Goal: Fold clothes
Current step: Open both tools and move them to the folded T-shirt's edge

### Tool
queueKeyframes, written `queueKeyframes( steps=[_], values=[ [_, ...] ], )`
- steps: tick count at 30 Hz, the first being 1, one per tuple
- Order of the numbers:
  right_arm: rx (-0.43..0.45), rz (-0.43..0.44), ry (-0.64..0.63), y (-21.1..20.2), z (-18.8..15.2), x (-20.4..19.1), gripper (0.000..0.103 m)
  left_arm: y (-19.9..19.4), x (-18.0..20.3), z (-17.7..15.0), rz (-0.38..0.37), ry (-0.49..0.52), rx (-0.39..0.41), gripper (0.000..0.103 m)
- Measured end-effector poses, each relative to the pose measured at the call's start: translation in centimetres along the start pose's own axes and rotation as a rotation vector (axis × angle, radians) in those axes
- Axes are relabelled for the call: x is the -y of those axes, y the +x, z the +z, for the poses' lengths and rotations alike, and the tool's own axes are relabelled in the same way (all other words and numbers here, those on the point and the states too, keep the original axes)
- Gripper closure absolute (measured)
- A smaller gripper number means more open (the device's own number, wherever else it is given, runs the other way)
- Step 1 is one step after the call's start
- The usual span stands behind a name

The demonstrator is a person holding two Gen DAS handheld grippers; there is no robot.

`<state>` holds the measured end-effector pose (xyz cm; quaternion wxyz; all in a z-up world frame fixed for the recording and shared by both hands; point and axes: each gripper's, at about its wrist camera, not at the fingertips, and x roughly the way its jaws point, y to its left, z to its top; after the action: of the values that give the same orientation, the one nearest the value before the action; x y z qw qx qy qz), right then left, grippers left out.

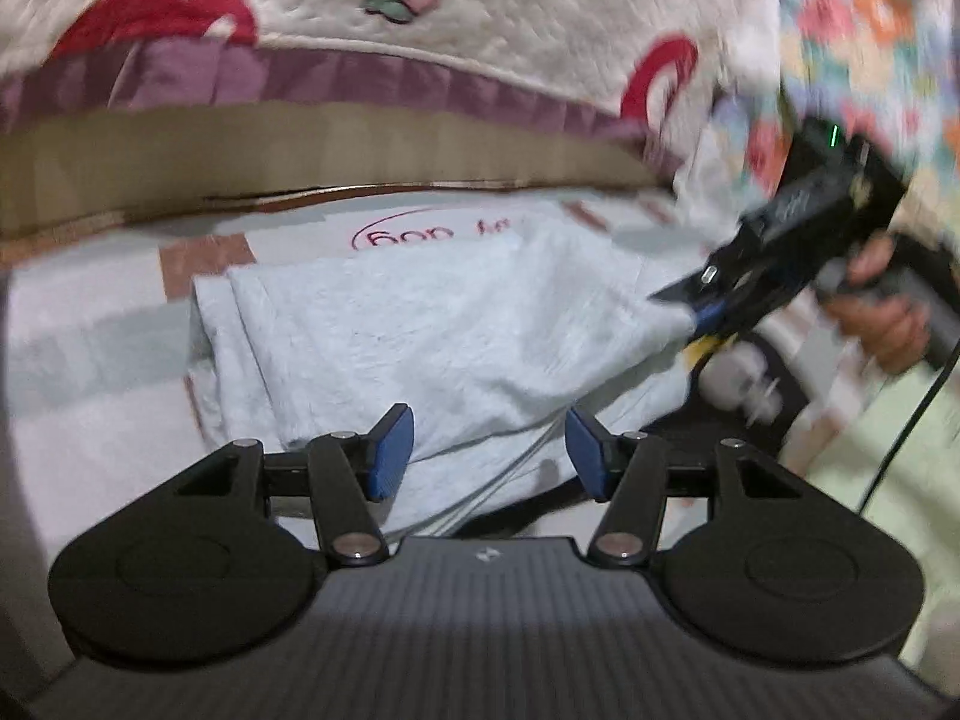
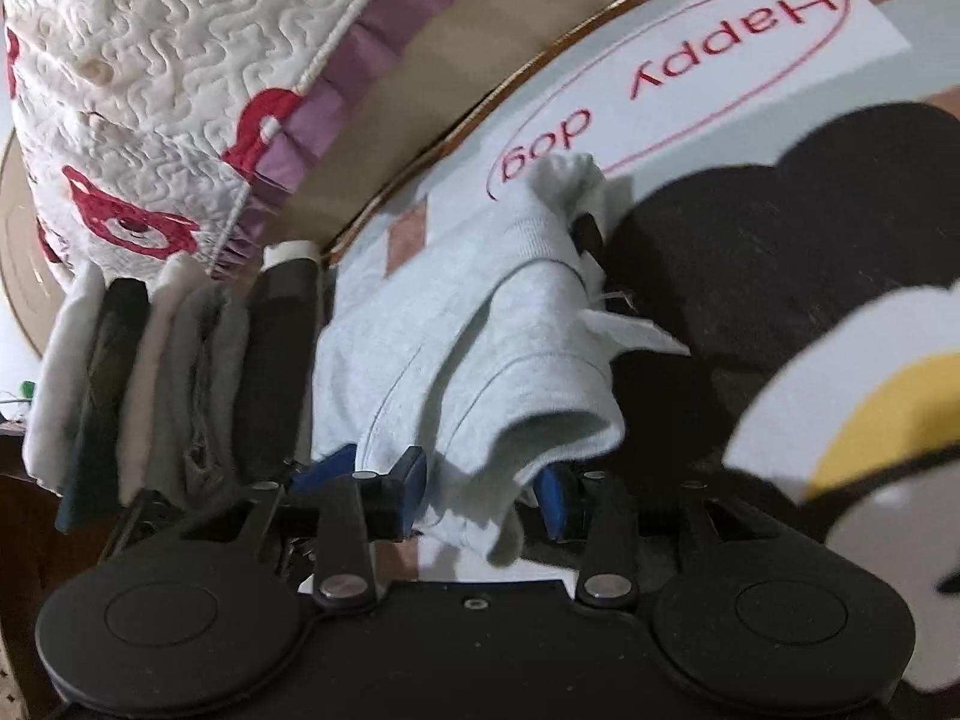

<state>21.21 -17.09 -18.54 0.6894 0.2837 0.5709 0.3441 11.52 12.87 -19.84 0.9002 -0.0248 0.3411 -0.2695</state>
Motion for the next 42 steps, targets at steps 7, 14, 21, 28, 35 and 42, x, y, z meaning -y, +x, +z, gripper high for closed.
queueKeyframes(
  steps=[7, 14, 21, 28, 35, 42],
  values=[
    [-0.03, -0.03, 0.012, 0.2, -1.0, -1.4, 0.046, -1.0, 2.0, 0.0, 0.001, 0.133, 0.054, 0.048],
    [-0.031, -0.034, 0.054, 0.6, -1.6, -1.2, 0.046, -0.5, 3.0, -0.2, -0.01, 0.15, 0.054, 0.046],
    [-0.001, -0.179, -0.075, 0.4, -1.9, -3.9, 0.097, 1.1, 3.8, -0.7, -0.001, 0.16, -0.016, 0.045],
    [-0.042, -0.662, -0.359, 0.2, -2.8, -5.9, 0.09, 0.2, 3.4, 0.3, 0.036, 0.104, -0.068, 0.045],
    [0.241, -0.726, -0.555, -2.2, -1.7, -8.6, 0.059, -2.6, 0.6, 3.6, 0.196, -0.077, 0.102, 0.057],
    [0.171, -0.505, -0.821, 4.6, 0.6, -10.4, 0.048, 4.5, -4.4, 4.4, 0.192, -0.197, -0.065, 0.096]
  ],
)
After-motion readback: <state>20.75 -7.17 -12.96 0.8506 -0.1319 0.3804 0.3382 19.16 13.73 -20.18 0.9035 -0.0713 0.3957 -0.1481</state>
